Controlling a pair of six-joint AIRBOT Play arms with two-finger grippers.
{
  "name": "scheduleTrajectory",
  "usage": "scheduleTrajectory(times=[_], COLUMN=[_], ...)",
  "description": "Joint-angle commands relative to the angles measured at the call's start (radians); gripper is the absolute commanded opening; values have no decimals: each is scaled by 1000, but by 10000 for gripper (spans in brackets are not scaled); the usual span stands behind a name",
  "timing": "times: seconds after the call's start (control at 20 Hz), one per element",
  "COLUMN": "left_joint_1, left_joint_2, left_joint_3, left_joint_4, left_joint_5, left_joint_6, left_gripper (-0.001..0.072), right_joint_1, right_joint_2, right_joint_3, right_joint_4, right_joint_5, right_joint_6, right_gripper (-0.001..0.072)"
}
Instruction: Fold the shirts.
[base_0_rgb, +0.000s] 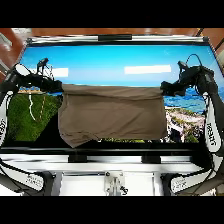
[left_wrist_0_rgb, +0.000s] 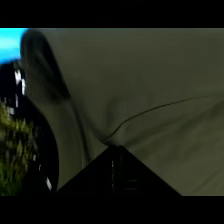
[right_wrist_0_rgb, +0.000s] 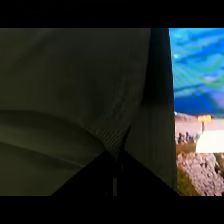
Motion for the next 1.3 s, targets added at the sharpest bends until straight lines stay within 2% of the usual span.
scheduleTrajectory(times=[0.0, 0.1, 0.25, 0.65, 0.7, 0.75, 0.8, 0.85, 0.95, 1.05, 1.15, 1.25], left_joint_1=[8, 8, 3, -32, -32, -32, -32, -29, -13, 11, 41, 68], left_joint_2=[-7, -8, -10, -46, -45, -45, -42, -37, -7, 40, 119, 266], left_joint_3=[5, 5, 5, 3, 3, 3, 6, 11, 18, 16, -56, -282], left_joint_4=[127, 172, 174, 170, 170, 170, 171, 171, 171, 170, 161, 108], left_joint_5=[-230, -281, -286, -308, -321, -339, -370, -402, -456, -508, -520, -460], left_joint_6=[2, 3, -5, -116, -137, -143, -151, -156, -164, -179, -210, -181], left_gripper=[32, 31, 31, 32, 37, 175, 414, 513, 516, 463, 462, 463], right_joint_1=[3, 3, 3, 3, 3, 3, 0, 0, 0, -8, -70, -159], right_joint_2=[-14, -14, -15, -43, -43, -41, -31, -9, 55, 119, 182, 260], right_joint_3=[-5, -5, -5, -7, -7, -6, -6, -6, -6, -6, -27, -113], right_joint_4=[-99, -135, -134, -135, -135, -134, -135, -148, -241, -337, -235, -107], right_joint_5=[-210, -241, -241, -230, -232, -242, -261, -283, -346, -454, -496, -491], right_joint_6=[21, 24, 31, 66, 66, 61, 43, 27, 6, -39, -50, -79], right_gripper=[75, 75, 75, 85, 170, 362, 422, 421, 474, 474, 573, 574])
